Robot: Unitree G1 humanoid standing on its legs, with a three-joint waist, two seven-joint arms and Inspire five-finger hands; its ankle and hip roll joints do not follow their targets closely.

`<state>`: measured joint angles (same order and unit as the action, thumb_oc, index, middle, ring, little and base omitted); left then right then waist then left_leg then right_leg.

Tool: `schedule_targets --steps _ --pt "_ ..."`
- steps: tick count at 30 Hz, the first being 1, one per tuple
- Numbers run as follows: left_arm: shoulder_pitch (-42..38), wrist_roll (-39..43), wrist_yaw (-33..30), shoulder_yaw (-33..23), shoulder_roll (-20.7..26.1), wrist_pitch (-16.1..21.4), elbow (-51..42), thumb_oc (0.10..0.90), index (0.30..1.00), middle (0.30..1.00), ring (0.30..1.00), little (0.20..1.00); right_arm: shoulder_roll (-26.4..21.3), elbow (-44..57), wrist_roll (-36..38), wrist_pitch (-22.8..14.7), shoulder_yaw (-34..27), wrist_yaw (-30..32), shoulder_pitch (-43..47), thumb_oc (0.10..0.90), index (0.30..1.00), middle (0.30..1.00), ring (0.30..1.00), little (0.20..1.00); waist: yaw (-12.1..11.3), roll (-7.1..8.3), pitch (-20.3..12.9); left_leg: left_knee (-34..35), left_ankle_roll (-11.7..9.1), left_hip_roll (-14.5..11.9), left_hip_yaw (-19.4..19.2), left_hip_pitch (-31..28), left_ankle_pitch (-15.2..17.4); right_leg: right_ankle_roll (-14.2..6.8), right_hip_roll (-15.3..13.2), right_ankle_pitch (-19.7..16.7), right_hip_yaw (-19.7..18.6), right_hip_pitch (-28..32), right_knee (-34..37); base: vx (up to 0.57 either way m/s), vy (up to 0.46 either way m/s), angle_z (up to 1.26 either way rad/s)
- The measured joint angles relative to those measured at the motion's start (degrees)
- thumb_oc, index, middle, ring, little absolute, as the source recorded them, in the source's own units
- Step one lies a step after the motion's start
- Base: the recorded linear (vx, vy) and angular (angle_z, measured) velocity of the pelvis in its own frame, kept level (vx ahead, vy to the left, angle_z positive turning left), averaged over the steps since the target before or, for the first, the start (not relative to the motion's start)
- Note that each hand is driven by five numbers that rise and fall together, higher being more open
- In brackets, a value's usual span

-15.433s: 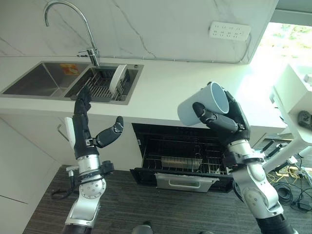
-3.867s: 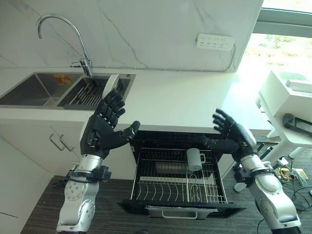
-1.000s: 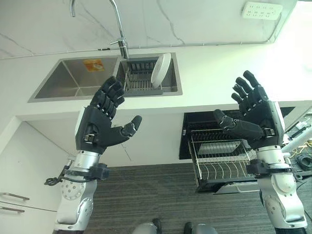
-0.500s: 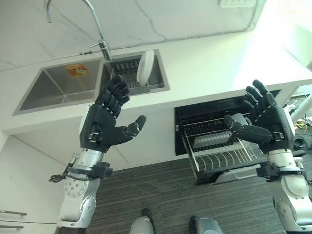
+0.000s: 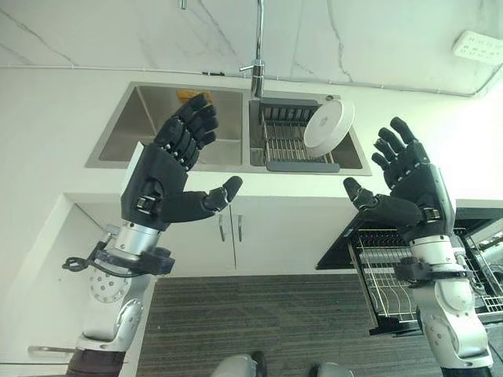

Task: Place the dishes in the dishwasher.

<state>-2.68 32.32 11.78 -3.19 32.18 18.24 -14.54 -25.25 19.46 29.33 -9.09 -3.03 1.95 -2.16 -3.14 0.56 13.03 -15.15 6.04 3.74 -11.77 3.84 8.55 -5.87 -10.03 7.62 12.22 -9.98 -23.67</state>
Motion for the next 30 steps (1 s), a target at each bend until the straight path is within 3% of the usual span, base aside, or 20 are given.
schedule_targets --steps 1,2,3,4,5,9,10,15,20,24,25,27,28,30 --pt "0.40 -0.06 0.06 0.09 -0.58 0.00 0.00 0.800 0.900 0.900 0.900 0.900 0.06 -0.03 0.00 0.04 0.01 -0.42 -0.26 0.800 0.900 0.900 0.900 0.900 0.09 -0.07 0.04 0.58 -0.01 0.71 -0.62 0.02 0.00 0.07 0.36 -0.16 -0.08 -1.95 -0.01 0.16 -0.207 -0.23" --pt "0.75 -0.31 0.05 0.19 -1.81 0.02 0.03 0.800 0.900 0.900 0.900 0.900 0.15 -0.10 0.00 0.11 0.06 -0.49 -0.28 0.800 0.900 0.900 0.900 0.900 0.53 -0.20 0.11 0.68 -2.03 1.21 -0.54 0.09 1.01 0.61 0.95 -0.96 -0.26 -3.15 0.75 0.17 -0.219 -0.02" --pt "0.77 -1.35 -0.08 0.15 -2.49 0.48 0.53 0.800 0.900 0.900 0.900 0.900 1.52 -0.07 0.04 0.10 0.35 -0.51 -0.04 0.800 0.900 0.900 0.900 0.900 1.23 2.09 1.12 -5.65 -3.68 1.89 -0.45 2.33 5.05 0.23 -0.84 -3.37 -2.47 -3.94 1.83 0.19 -0.233 0.23" --pt "0.89 -1.96 0.04 0.23 -0.86 0.50 0.10 0.800 0.900 0.900 0.900 0.900 2.46 0.21 0.06 -0.31 0.05 -0.63 -0.28 0.800 0.900 0.900 0.900 0.900 2.11 3.94 1.03 -12.24 3.09 -0.15 1.47 4.73 6.99 -2.47 -3.38 -4.21 -5.32 -5.11 0.79 0.20 -0.244 0.12" --pt "2.05 -2.33 0.27 0.02 -1.63 0.67 0.04 0.800 0.900 0.900 0.900 0.900 2.07 -0.12 0.04 -0.36 -0.01 -0.83 -0.22 0.800 0.900 0.900 0.900 0.900 1.31 4.26 0.96 -13.63 0.90 -0.12 1.24 4.60 9.00 -4.18 -5.20 -4.32 -6.53 -5.93 0.57 0.21 -0.253 -0.01" --pt "5.17 -2.10 -0.08 -0.94 -1.59 0.39 -0.37 0.800 0.900 0.900 0.900 0.900 1.91 0.34 0.04 0.79 -0.01 -0.86 0.02 0.800 0.900 0.900 0.900 0.900 1.33 3.36 0.74 -10.47 0.13 -1.55 1.38 3.71 6.53 -1.89 -2.35 -4.56 -3.63 -4.23 3.77 0.18 -0.218 -0.01" --pt "5.12 -2.01 -0.20 -0.95 -1.64 0.38 -0.37 0.800 0.900 0.900 0.900 0.900 1.93 0.34 0.03 1.24 0.00 -0.65 0.12 0.800 0.900 0.900 0.900 0.900 1.56 2.92 0.77 -9.12 -0.26 -1.61 1.82 2.83 5.75 -0.36 -1.44 -5.69 -3.80 -3.08 5.47 0.20 -0.248 0.11" --pt "6.15 -0.91 -0.25 -0.98 -2.51 0.38 -3.72 0.800 0.900 0.900 0.900 0.900 0.50 0.46 0.06 3.58 -0.20 0.21 -1.20 0.800 0.900 0.900 0.900 0.900 2.39 1.85 0.24 -3.45 -3.64 -3.95 2.94 -2.22 4.03 1.71 1.44 -5.63 -2.59 0.64 6.32 0.15 -0.231 0.04" --pt "5.97 -1.01 -0.26 -0.93 -3.56 0.39 -5.22 0.800 0.900 0.900 0.900 0.900 -1.55 0.43 0.15 5.77 -1.34 0.10 -2.18 0.800 0.900 0.900 0.900 0.900 4.33 0.48 -0.59 0.82 -7.22 -6.60 4.00 -4.14 1.75 5.63 3.92 -2.85 -0.48 0.59 4.37 0.08 -0.152 0.06" --pt "6.42 -0.97 -0.22 -0.93 -4.55 0.42 -5.19 0.800 0.900 0.900 0.900 0.900 -2.91 0.42 0.19 5.81 -1.74 -0.36 -2.47 0.800 0.900 0.900 0.900 0.900 4.30 0.43 -0.60 2.24 -8.72 -6.45 4.35 -6.54 0.80 6.69 4.18 1.36 -1.12 -0.56 -0.36 0.06 -0.061 -0.05" --pt "6.45 -0.97 -0.01 -0.90 -4.96 0.42 -5.09 0.800 0.900 0.900 0.900 0.900 -3.08 0.41 0.20 5.84 -1.74 -0.41 -2.51 0.800 0.900 0.900 0.900 0.900 4.16 0.33 -0.62 1.97 -9.06 -6.43 4.44 -6.42 0.57 7.05 3.96 2.19 -1.33 -0.86 -1.67 0.02 0.106 0.02" --pt "6.03 -1.05 0.12 2.11 -6.55 0.57 -4.90 0.800 0.900 0.900 0.900 0.900 -2.84 -0.90 0.18 5.84 -0.17 0.31 -1.11 0.800 0.900 0.900 0.900 0.900 4.01 -1.12 -0.65 -4.02 -9.21 -6.80 5.00 0.18 2.44 7.84 4.25 2.48 -0.51 -1.27 -2.25 0.04 0.226 0.07" --pt "6.07 -1.15 0.14 3.30 -6.47 0.58 -4.78 0.800 0.900 0.900 0.900 0.900 -2.84 -1.26 0.15 5.86 0.98 0.33 -1.35 0.800 0.900 0.900 0.900 0.900 3.19 -2.63 -0.72 -6.50 -8.84 -7.71 5.40 4.09 1.08 8.37 5.32 2.71 -0.23 -1.36 -2.15 0.04 0.254 -0.01" --pt "4.75 -1.18 -0.25 3.25 -6.44 0.74 -3.71 0.800 0.900 0.900 0.900 0.900 -3.16 -1.33 0.18 5.93 1.05 0.74 -1.96 0.800 0.900 0.900 0.900 0.900 2.99 -2.87 -0.69 -7.24 -8.51 -7.54 5.72 5.67 0.08 8.19 4.93 2.59 -0.31 -1.56 -2.03 0.04 0.313 -0.01"
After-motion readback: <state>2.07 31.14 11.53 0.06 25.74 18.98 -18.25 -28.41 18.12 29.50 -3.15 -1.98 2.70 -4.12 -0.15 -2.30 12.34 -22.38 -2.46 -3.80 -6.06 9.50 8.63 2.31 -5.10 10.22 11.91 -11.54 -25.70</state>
